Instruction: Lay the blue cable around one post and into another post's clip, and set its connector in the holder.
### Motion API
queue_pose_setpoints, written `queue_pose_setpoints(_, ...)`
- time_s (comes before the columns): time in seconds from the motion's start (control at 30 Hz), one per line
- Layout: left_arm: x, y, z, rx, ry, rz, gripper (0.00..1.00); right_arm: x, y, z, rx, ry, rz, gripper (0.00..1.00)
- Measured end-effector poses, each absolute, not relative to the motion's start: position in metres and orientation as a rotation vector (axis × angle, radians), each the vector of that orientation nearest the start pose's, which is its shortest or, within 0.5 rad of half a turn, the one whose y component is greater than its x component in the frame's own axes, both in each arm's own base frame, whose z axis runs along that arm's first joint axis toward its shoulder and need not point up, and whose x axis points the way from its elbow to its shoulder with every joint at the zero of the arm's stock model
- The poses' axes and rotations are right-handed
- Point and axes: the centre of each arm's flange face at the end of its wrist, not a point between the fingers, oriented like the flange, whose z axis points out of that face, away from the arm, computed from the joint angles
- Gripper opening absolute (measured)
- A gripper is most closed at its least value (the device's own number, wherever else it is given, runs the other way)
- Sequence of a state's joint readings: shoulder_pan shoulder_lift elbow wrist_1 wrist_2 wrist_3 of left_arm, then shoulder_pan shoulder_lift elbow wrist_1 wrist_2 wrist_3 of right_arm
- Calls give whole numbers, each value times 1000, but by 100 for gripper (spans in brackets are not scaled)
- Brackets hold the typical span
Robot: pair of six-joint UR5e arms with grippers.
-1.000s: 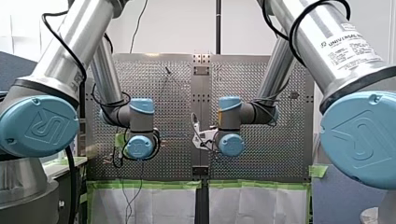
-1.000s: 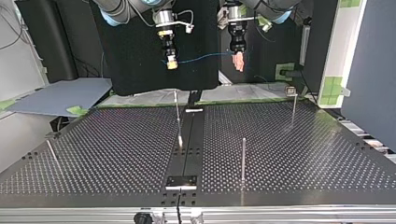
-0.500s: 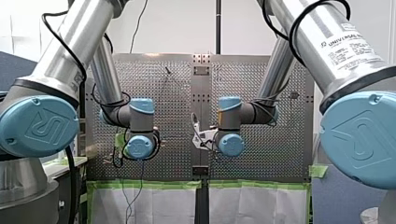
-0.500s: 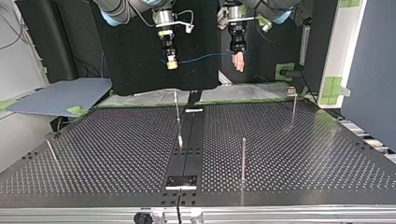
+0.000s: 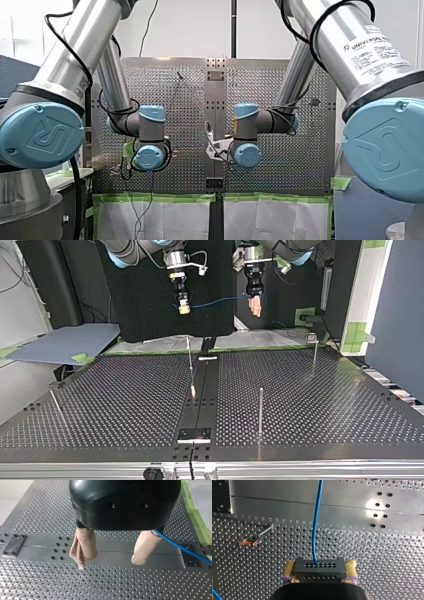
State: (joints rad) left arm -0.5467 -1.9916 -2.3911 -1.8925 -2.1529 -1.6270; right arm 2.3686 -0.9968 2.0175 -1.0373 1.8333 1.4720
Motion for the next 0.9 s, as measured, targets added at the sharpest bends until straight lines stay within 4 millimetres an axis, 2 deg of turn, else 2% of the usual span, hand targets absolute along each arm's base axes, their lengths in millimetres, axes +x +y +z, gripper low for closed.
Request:
queue_pose_setpoints(0.33, 288, -267, 80, -75, 1563, -20, 100, 450, -290, 47, 1680, -829, 1458, 3)
queue_pose_setpoints(0.9, 287, -267, 80, -75, 1563, -19, 100, 450, -290, 43, 1689, -831, 1451, 3)
